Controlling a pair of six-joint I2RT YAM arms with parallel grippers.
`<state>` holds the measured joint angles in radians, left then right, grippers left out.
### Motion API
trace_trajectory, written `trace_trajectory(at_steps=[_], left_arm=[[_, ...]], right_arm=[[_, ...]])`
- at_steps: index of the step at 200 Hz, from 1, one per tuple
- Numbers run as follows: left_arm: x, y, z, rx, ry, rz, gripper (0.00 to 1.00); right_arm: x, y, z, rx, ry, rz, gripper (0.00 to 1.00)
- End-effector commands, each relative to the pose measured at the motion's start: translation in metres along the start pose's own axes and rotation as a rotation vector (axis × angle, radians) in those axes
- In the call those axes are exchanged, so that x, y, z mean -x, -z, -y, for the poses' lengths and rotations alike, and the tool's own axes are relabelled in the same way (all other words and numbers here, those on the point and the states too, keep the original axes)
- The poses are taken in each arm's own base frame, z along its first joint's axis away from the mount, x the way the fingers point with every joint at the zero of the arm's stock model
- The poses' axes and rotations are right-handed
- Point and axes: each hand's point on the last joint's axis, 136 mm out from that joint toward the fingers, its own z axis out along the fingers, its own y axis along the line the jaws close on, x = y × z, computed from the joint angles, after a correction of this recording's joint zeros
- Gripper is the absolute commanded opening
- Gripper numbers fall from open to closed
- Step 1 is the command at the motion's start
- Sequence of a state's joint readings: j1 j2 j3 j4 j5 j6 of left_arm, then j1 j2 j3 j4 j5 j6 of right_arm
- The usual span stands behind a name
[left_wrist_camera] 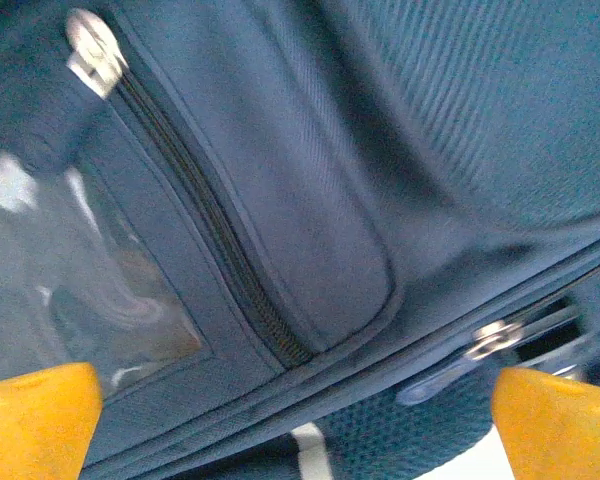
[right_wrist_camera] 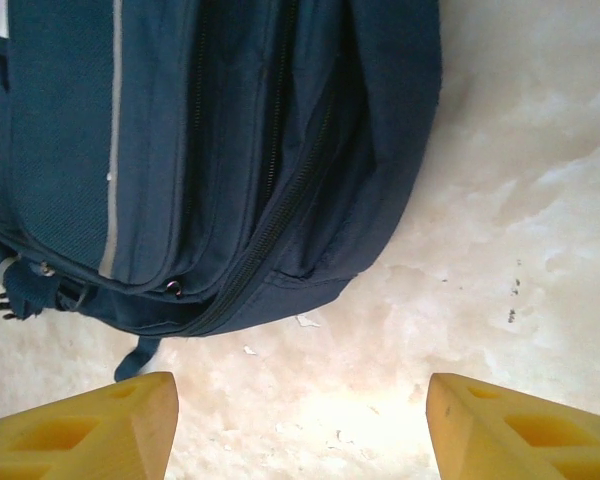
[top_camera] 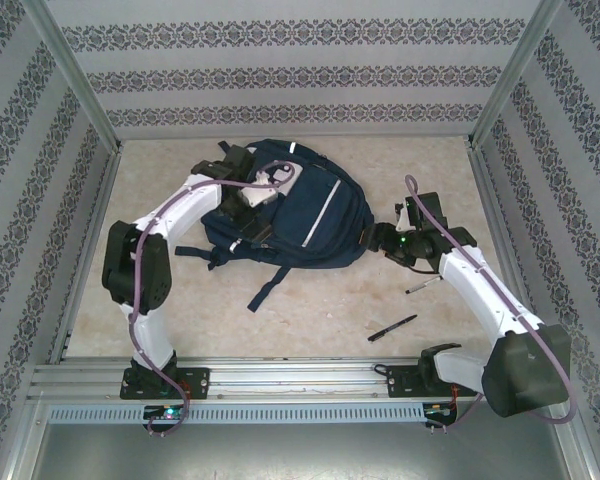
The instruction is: Pack books, pencil case, and school supplies into a backpack
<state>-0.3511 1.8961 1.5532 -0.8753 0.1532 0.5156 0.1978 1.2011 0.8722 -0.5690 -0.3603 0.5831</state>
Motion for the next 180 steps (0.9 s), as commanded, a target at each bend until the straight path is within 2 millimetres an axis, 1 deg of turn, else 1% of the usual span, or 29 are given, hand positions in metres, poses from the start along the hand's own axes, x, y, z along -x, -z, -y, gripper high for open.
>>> trace_trajectory(at_steps=[1, 11, 19, 35, 45, 54, 60, 61, 62, 71, 75, 87, 98, 113, 142, 154, 166, 180], left_arm=[[-0.032, -0.022, 0.005, -0.022, -0.278, -0.111, 1.0], [-0.04, -0.034, 0.008, -0.019, -0.365, -0.105, 1.0], [-0.042, -0.042, 0.005, 0.01, -0.39, -0.086, 1.0], [-0.05, -0.054, 0.01, 0.008, -0.438, -0.075, 1.0], [-0.046, -0.057, 0.011, 0.0, -0.417, -0.058, 0.94], [-0.044, -0.057, 0.016, -0.03, -0.4, -0.046, 0.81], [-0.042, -0.056, 0.017, -0.04, -0.389, -0.038, 0.67], [-0.042, -0.056, 0.018, -0.041, -0.387, -0.037, 0.62], [-0.042, -0.056, 0.018, -0.043, -0.386, -0.037, 0.6], [-0.041, -0.052, 0.023, -0.061, -0.372, -0.018, 0.42], [-0.04, -0.05, 0.026, -0.07, -0.368, -0.007, 0.36], [-0.038, -0.042, 0.035, -0.101, -0.358, 0.04, 0.26], [-0.035, -0.034, 0.044, -0.127, -0.344, 0.079, 0.16], [-0.035, -0.019, 0.058, -0.184, -0.317, 0.103, 0.0], [-0.031, 0.01, 0.082, -0.26, -0.215, 0.151, 0.0], [-0.023, 0.02, 0.087, -0.286, -0.119, 0.198, 0.0], [-0.014, 0.032, 0.097, -0.346, -0.04, 0.252, 0.0], [-0.003, 0.042, 0.108, -0.422, 0.054, 0.314, 0.0]], right_arm=[[-0.003, 0.003, -0.014, 0.034, 0.062, -0.031, 0.66], [-0.005, 0.002, -0.013, 0.029, 0.062, -0.039, 0.66], [-0.007, 0.001, -0.013, 0.032, 0.061, -0.046, 0.65], [-0.011, -0.001, -0.016, 0.049, 0.07, -0.069, 0.64], [-0.013, -0.002, -0.016, 0.048, 0.079, -0.079, 0.64], [-0.014, -0.002, -0.016, 0.045, 0.081, -0.081, 0.63], [-0.016, -0.003, -0.016, 0.047, 0.079, -0.084, 0.63], [-0.016, -0.003, -0.016, 0.047, 0.079, -0.084, 0.63], [-0.016, -0.003, -0.016, 0.048, 0.079, -0.083, 0.63], [-0.018, -0.004, -0.018, 0.057, 0.079, -0.089, 0.63], [-0.018, -0.004, -0.019, 0.062, 0.081, -0.093, 0.63], [-0.02, -0.002, -0.024, 0.085, 0.102, -0.107, 0.62], [-0.021, -0.001, -0.028, 0.097, 0.126, -0.116, 0.62], [-0.024, 0.0, -0.035, 0.123, 0.155, -0.123, 0.62], [-0.034, -0.004, -0.05, 0.164, 0.193, -0.175, 0.61], [-0.038, -0.006, -0.058, 0.155, 0.184, -0.187, 0.62], [-0.04, -0.01, -0.066, 0.142, 0.137, -0.175, 0.62], [-0.045, -0.017, -0.083, 0.152, 0.085, -0.151, 0.6]])
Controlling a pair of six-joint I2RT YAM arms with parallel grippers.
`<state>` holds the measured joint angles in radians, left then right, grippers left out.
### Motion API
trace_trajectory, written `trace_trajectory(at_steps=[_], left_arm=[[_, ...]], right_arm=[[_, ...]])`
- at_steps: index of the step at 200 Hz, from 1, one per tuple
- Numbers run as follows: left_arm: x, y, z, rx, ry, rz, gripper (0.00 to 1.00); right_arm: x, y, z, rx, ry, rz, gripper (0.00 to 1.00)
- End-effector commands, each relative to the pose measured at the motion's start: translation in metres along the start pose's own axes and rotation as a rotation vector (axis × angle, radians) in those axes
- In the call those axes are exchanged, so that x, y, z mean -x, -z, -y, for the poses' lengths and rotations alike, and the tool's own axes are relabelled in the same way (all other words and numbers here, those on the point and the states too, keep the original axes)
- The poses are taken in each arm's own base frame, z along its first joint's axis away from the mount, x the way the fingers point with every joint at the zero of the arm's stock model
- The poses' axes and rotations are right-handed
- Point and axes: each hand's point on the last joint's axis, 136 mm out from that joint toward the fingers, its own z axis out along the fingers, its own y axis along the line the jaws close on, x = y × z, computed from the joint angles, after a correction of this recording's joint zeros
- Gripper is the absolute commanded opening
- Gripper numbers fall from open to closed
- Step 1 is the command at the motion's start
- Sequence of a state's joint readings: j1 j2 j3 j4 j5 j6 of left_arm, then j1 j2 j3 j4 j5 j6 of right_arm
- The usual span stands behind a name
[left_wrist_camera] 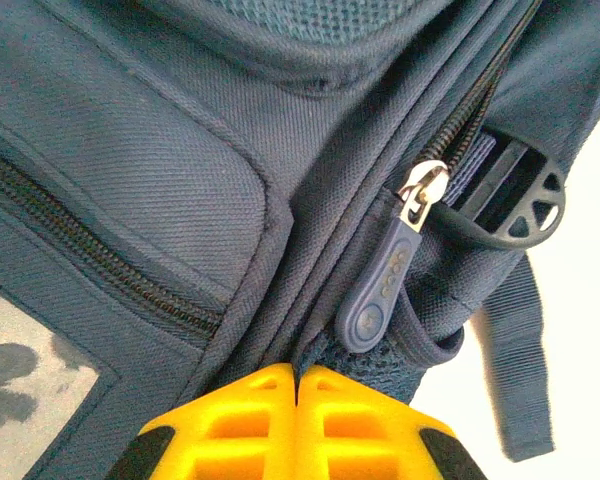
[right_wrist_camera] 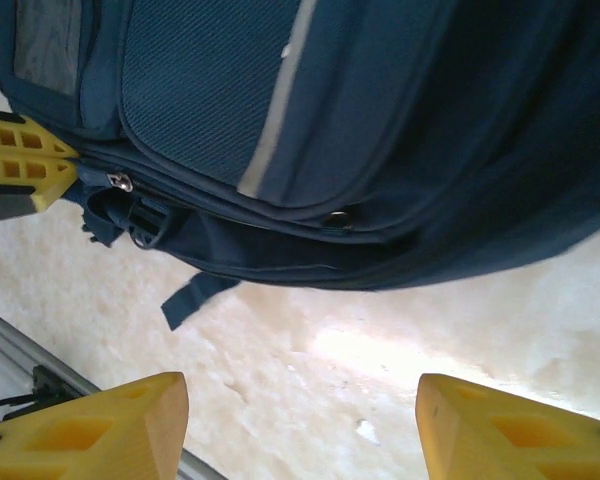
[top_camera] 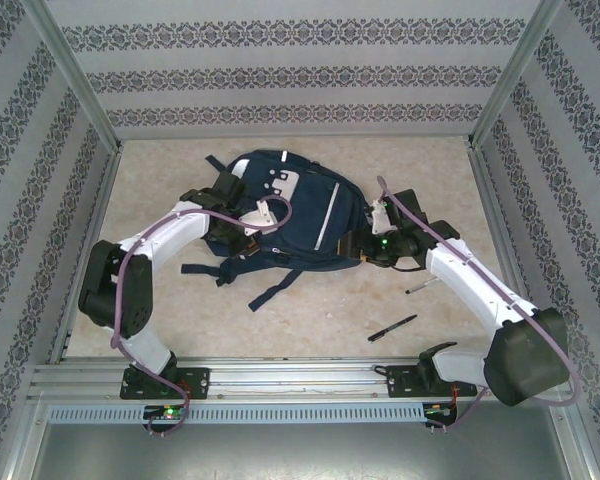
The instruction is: Pack books, pencil case, and school supplies into a backpack
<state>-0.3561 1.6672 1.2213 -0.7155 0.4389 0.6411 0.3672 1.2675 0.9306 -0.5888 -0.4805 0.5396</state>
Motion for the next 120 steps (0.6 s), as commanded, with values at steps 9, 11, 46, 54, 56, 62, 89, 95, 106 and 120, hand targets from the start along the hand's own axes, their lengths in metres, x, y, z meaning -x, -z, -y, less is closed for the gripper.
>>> trace_trajectory(at_steps=[9, 11, 46, 54, 56, 62, 89, 95, 106, 120], left_arm=[[0.035, 0.02, 0.046, -0.221, 0.24, 0.188, 0.0], [0.036, 0.02, 0.047, -0.226, 0.248, 0.196, 0.0], [0.054, 0.016, 0.053, -0.314, 0.399, 0.29, 0.0], [0.057, 0.016, 0.056, -0.338, 0.41, 0.313, 0.0], [0.058, 0.016, 0.057, -0.345, 0.412, 0.319, 0.0], [0.059, 0.015, 0.059, -0.357, 0.42, 0.335, 0.0], [0.065, 0.018, 0.069, -0.433, 0.422, 0.363, 0.38], [0.062, 0.02, 0.072, -0.429, 0.404, 0.348, 0.42], [0.051, 0.025, 0.076, -0.392, 0.324, 0.307, 0.45], [0.032, 0.029, 0.071, -0.28, 0.2, 0.231, 0.48]], right_arm=[[0.002, -0.013, -0.033, 0.012, -0.134, 0.05, 0.59], [0.001, -0.015, -0.034, 0.01, -0.146, 0.054, 0.59], [-0.001, -0.033, -0.065, -0.051, -0.18, 0.156, 0.56], [-0.002, -0.036, -0.069, -0.075, -0.21, 0.176, 0.55], [-0.003, -0.037, -0.071, -0.077, -0.218, 0.178, 0.55], [-0.004, -0.04, -0.071, -0.089, -0.25, 0.185, 0.55], [-0.008, -0.058, -0.056, -0.147, -0.431, 0.207, 0.54], [-0.006, -0.059, -0.053, -0.166, -0.441, 0.215, 0.54], [-0.001, -0.06, -0.05, -0.191, -0.42, 0.231, 0.54], [0.004, -0.061, -0.048, -0.225, -0.357, 0.244, 0.54]])
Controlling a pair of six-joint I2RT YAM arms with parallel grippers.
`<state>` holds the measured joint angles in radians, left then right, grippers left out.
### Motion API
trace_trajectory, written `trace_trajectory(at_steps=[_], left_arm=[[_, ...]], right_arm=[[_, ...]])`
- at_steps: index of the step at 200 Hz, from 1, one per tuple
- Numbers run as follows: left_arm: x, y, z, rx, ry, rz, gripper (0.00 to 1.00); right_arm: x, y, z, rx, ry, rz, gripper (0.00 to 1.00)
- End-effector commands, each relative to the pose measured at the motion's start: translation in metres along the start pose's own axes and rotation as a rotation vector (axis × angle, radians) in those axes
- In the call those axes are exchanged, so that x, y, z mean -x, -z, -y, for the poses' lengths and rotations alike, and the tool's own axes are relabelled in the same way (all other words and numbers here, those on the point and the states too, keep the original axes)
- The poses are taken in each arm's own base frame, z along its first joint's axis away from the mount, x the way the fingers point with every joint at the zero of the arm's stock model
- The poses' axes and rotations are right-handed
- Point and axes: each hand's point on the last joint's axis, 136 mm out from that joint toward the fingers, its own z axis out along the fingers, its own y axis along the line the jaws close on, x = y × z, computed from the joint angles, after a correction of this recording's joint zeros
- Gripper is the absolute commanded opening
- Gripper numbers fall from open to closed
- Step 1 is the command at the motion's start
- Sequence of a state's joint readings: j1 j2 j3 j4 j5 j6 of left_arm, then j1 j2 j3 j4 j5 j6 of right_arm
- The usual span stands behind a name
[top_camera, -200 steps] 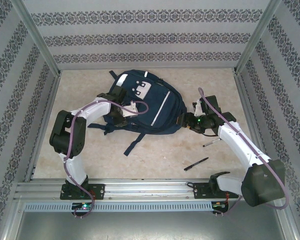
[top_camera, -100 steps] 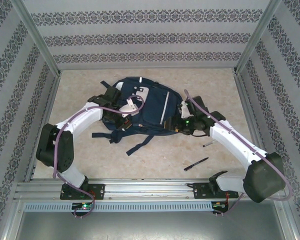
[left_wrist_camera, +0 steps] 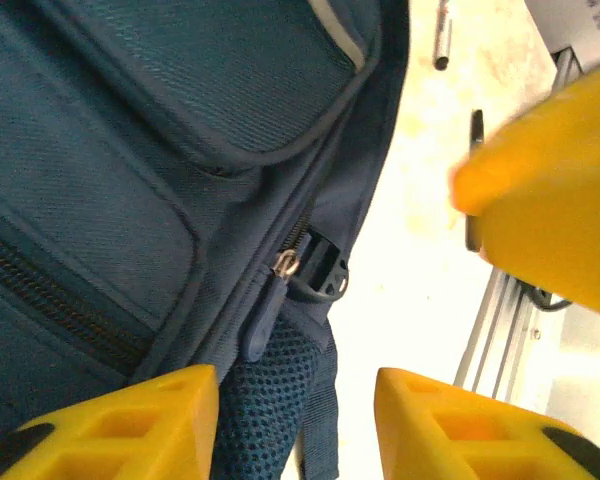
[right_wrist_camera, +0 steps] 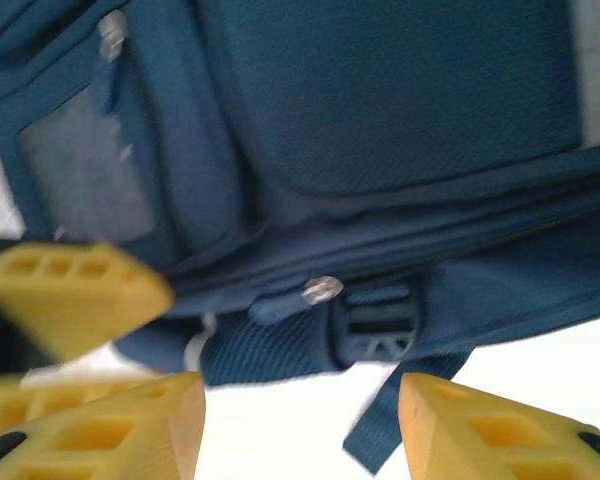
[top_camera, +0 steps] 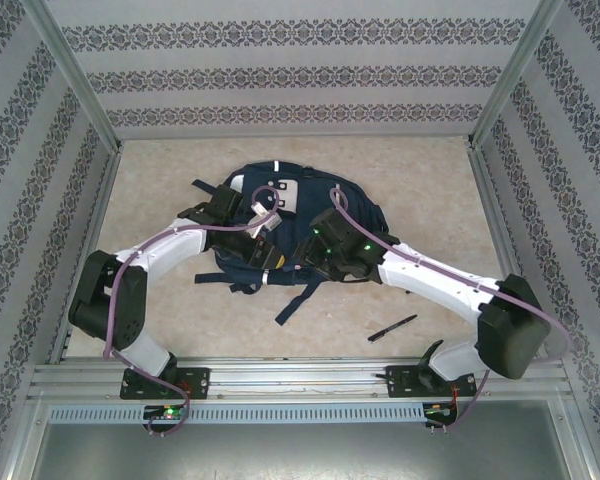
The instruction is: Pack books, pencil case, and school supplies into a backpack
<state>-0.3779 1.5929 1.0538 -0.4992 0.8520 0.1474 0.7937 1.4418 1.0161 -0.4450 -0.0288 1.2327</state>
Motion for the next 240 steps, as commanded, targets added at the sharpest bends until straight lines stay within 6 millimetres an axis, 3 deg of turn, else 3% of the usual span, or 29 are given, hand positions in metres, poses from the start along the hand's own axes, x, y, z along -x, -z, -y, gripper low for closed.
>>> trace_trajectory(at_steps=[1, 36, 54, 76, 92, 121, 131, 139, 160, 171, 204, 240], left_arm=[[-0.003, 0.024, 0.014, 0.064, -0.207, -0.048, 0.49], [-0.03, 0.041, -0.04, 0.348, -0.476, -0.286, 0.55], [-0.028, 0.039, -0.065, 0.434, -0.522, -0.341, 0.56], [-0.024, 0.03, -0.073, 0.424, -0.542, -0.365, 0.59], [-0.032, 0.023, -0.075, 0.394, -0.552, -0.403, 0.67], [-0.041, 0.009, -0.086, 0.389, -0.539, -0.446, 0.72], [-0.041, 0.008, -0.096, 0.429, -0.522, -0.467, 0.67], [-0.042, 0.007, -0.099, 0.433, -0.518, -0.48, 0.58], [-0.032, 0.002, -0.083, 0.364, -0.516, -0.416, 0.16], [-0.017, 0.005, -0.067, 0.341, -0.496, -0.342, 0.0], [0.022, 0.023, -0.021, 0.272, -0.435, -0.122, 0.0], [0.027, 0.025, 0.006, 0.165, -0.39, -0.042, 0.0]], right_arm=[[0.024, 0.001, 0.0, -0.05, -0.026, 0.111, 0.54], [0.036, -0.007, 0.017, -0.098, 0.006, 0.097, 0.54], [0.04, -0.008, 0.02, -0.072, -0.009, 0.071, 0.54], [0.045, -0.002, 0.025, -0.06, -0.013, 0.062, 0.54], [0.047, 0.002, 0.03, -0.05, -0.017, 0.06, 0.54], [0.049, 0.004, 0.034, -0.032, 0.015, 0.039, 0.54], [0.048, 0.004, 0.033, -0.024, 0.013, 0.024, 0.54], [0.045, 0.002, 0.031, -0.009, 0.019, 0.004, 0.54], [0.036, 0.001, 0.016, 0.044, 0.061, -0.065, 0.54], [0.029, 0.001, 0.011, 0.064, 0.07, -0.107, 0.55], [0.016, 0.004, 0.0, 0.031, 0.195, -0.086, 0.55], [0.01, 0.002, -0.008, -0.075, 0.339, -0.037, 0.54]])
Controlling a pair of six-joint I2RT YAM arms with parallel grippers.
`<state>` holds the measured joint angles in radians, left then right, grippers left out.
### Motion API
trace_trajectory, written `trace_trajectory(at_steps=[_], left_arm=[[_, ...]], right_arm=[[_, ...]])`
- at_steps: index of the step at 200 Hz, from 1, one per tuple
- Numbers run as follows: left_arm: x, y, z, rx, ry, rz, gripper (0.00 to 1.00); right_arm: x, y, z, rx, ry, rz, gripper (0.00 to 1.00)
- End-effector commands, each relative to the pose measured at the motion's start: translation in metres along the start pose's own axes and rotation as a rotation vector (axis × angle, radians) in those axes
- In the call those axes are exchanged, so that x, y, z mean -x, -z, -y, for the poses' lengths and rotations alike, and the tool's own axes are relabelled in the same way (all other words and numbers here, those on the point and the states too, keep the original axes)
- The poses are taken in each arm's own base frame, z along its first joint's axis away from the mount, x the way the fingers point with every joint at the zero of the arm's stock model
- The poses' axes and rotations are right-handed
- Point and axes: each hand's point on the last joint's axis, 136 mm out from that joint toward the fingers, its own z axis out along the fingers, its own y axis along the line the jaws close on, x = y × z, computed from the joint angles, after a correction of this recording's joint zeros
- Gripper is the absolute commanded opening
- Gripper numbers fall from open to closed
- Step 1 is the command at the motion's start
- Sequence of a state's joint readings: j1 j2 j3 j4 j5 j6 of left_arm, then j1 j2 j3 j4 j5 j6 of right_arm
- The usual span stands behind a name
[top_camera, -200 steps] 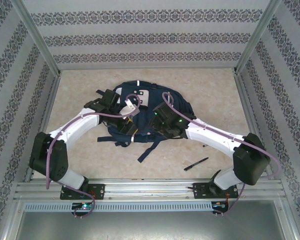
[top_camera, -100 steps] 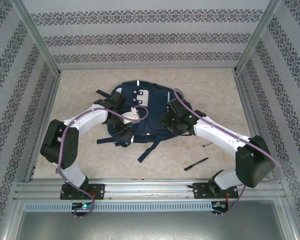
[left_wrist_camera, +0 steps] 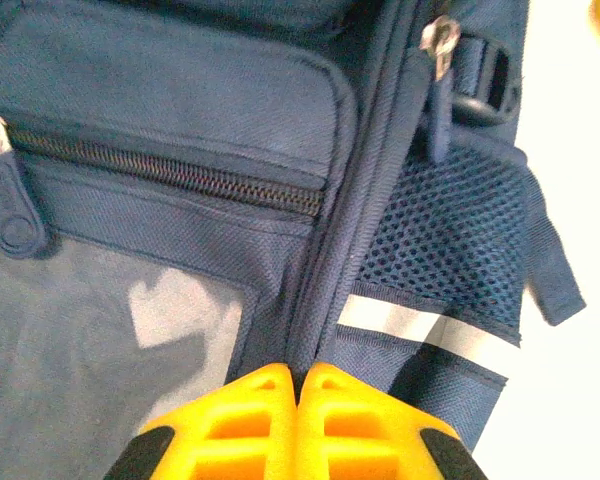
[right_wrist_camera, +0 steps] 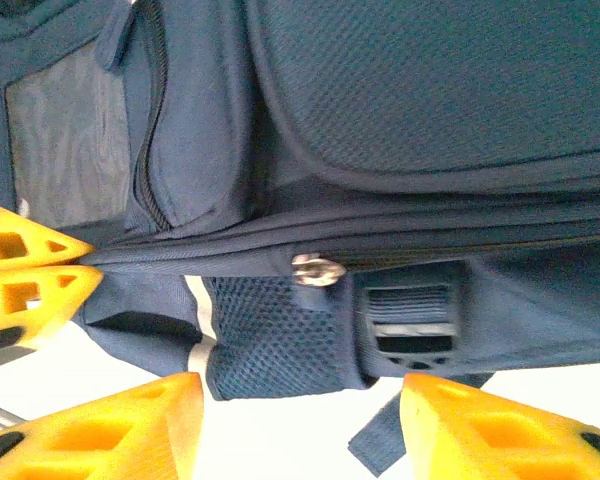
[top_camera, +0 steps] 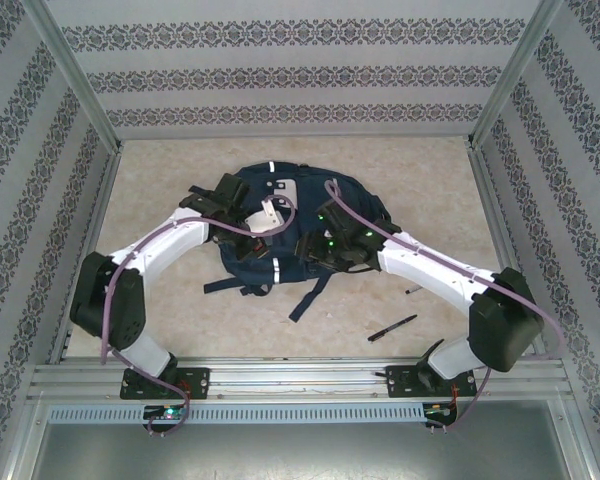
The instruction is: Pack books, pencil case, and school supplies into a backpack
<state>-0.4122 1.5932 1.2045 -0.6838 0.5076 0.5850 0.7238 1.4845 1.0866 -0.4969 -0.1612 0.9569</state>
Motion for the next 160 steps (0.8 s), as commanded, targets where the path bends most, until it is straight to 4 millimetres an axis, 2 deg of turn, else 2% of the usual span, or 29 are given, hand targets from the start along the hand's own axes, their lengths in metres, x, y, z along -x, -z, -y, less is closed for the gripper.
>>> trace_trajectory(at_steps=[1, 34, 77, 131, 160], left_arm=[[0.029, 0.014, 0.023, -0.107, 0.058, 0.14, 0.0], [0.029, 0.012, 0.03, -0.148, 0.047, 0.161, 0.0], [0.032, 0.015, 0.036, -0.176, 0.017, 0.188, 0.0], [0.029, 0.013, 0.038, -0.185, -0.007, 0.181, 0.0], [0.03, 0.018, 0.041, -0.193, -0.017, 0.178, 0.0]], right_arm=[[0.002, 0.001, 0.0, -0.115, 0.124, 0.041, 0.54], [0.01, 0.004, 0.015, -0.349, 0.257, 0.139, 0.55], [0.023, 0.002, 0.022, -0.52, 0.333, 0.232, 0.56], [0.022, -0.006, 0.038, -0.573, 0.299, 0.251, 0.48], [0.019, -0.01, 0.048, -0.587, 0.263, 0.246, 0.47]])
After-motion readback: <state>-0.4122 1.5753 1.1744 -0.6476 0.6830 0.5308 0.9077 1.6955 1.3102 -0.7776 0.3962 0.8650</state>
